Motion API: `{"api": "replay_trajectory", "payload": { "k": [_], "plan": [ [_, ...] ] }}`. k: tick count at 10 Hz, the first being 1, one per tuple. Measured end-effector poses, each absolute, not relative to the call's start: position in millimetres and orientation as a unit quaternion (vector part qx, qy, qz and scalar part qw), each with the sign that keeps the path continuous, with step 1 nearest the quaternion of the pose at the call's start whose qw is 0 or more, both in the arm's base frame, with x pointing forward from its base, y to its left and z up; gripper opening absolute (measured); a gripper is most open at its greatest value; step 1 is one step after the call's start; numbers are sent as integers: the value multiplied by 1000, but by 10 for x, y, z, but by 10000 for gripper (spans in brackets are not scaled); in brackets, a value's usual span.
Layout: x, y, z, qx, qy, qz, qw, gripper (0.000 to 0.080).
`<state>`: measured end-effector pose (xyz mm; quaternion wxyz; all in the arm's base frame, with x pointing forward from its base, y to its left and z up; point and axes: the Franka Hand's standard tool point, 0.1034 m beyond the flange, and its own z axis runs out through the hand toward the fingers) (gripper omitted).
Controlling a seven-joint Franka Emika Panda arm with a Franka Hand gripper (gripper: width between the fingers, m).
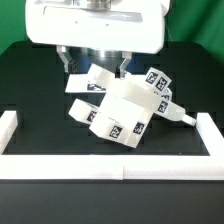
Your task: Assemble chair
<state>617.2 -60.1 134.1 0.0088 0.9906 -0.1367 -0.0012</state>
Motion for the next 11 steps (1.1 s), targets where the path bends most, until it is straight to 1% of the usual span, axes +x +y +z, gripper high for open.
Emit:
{"api": "replay_trajectory", "payload": {
  "k": [2, 7, 11],
  "plan": [
    [6187, -594, 1389, 991, -137, 2, 7, 648],
    [6174, -509, 1353, 991, -134, 2, 7, 648],
    [6184, -578, 1320, 991, -135, 6, 11, 648]
  ]
}}
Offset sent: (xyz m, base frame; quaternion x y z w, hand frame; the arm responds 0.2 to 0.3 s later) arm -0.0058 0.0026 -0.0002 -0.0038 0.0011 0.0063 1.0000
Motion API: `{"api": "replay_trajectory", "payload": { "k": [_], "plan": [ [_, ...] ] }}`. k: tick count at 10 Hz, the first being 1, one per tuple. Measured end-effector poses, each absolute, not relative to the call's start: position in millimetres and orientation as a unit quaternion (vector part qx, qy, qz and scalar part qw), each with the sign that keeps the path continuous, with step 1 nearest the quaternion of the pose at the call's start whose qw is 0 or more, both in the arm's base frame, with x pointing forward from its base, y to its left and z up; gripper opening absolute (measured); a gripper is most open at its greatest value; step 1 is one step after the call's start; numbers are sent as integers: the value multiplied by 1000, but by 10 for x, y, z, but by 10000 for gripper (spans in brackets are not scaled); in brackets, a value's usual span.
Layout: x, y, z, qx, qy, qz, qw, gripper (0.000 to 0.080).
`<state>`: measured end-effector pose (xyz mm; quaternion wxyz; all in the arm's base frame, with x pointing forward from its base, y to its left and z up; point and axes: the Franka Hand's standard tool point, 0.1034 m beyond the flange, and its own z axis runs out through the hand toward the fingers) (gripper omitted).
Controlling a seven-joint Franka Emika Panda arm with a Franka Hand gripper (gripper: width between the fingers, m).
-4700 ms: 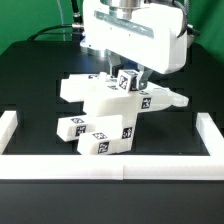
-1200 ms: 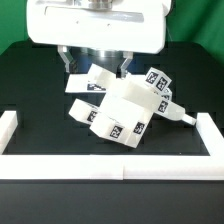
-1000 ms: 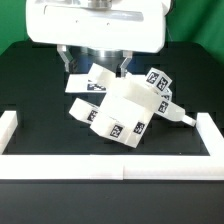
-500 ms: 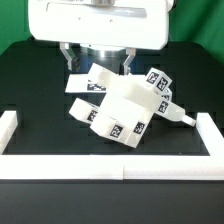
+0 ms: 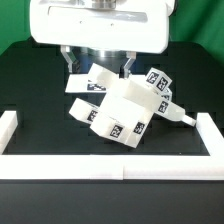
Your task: Assemble chair
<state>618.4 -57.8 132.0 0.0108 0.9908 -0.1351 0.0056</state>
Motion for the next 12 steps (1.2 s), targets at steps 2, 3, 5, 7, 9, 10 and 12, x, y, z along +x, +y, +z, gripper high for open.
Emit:
{"api": "replay_trajectory", "payload": {
  "k": [2, 3, 5, 7, 9, 10, 12],
  "plan": [
    [6208, -648, 1306, 990, -138, 13, 14, 648],
    [6225, -666, 1302, 990, -138, 18, 15, 648],
    [6248, -689, 1294, 990, -139, 26, 18, 648],
    [6281, -744, 1277, 989, -142, 35, 22, 648],
    [6330, -816, 1237, 988, -144, 50, 29, 648],
    [6334, -841, 1198, 988, -144, 52, 32, 648],
    [6335, -874, 1134, 987, -145, 52, 37, 648]
  ]
}}
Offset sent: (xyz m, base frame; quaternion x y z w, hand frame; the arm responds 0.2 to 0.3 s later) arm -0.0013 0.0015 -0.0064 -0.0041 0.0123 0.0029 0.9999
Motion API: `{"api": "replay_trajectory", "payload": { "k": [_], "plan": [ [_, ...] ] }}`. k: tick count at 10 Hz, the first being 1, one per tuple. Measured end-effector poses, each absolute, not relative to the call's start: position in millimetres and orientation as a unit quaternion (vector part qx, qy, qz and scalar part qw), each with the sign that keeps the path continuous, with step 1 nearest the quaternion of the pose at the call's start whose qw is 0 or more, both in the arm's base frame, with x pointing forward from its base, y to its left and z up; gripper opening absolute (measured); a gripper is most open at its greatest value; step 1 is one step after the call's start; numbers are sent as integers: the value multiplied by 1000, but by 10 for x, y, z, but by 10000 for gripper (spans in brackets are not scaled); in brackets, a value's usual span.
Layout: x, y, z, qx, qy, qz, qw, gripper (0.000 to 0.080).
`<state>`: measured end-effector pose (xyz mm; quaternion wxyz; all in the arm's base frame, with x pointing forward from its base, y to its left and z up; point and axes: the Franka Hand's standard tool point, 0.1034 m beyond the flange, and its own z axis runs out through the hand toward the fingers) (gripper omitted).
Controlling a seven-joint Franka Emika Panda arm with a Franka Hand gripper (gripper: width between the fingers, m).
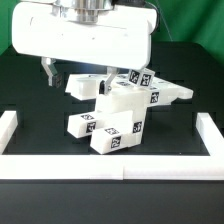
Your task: Assemble chair
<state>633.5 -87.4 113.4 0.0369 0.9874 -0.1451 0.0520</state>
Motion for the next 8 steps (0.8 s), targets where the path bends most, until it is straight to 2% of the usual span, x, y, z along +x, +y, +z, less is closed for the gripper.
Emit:
{"api": "replay_trajectory", "payload": {
  "k": [5, 8],
  "plan": [
    [6297, -921, 1030, 987, -151, 45, 41, 648],
    [6309, -933, 1026, 986, -151, 49, 42, 648]
  ]
}}
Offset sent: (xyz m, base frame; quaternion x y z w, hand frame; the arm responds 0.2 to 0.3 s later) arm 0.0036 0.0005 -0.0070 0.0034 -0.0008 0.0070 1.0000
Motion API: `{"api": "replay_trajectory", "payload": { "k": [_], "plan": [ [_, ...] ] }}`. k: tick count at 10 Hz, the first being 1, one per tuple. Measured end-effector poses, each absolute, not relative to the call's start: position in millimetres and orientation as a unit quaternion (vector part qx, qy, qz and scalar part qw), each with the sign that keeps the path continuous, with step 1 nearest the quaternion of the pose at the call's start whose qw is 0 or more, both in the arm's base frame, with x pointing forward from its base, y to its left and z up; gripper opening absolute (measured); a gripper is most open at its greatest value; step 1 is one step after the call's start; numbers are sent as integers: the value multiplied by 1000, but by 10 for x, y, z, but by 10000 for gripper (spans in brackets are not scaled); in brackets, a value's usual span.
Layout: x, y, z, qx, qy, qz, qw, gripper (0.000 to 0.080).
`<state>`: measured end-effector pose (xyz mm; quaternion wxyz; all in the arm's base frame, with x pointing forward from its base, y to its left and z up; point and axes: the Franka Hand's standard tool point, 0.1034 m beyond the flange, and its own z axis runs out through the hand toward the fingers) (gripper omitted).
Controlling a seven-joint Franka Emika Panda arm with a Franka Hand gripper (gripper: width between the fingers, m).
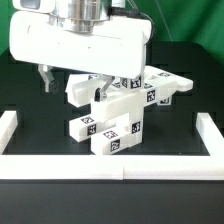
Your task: Assemble chair
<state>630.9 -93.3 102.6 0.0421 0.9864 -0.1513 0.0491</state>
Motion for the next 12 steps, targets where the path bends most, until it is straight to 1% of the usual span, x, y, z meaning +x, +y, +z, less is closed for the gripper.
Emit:
{"api": "replay_trajectory", "payload": {
  "k": [2, 3, 6, 7, 9, 10, 11, 12],
  "plan": [
    [6313, -931, 1045, 986, -151, 50, 41, 648],
    [6307, -926, 1091, 986, -152, 47, 38, 648],
    [6315, -765, 1373, 988, -146, 48, 20, 648],
    [6319, -675, 1517, 989, -143, 48, 11, 648],
    [6253, -601, 1614, 986, -164, 26, -5, 648],
    [6254, -530, 1701, 979, -201, -7, -22, 648],
    [6330, -552, 1729, 975, -220, -27, -21, 648],
    [6388, -576, 1715, 976, -214, -18, -17, 648]
  ]
}}
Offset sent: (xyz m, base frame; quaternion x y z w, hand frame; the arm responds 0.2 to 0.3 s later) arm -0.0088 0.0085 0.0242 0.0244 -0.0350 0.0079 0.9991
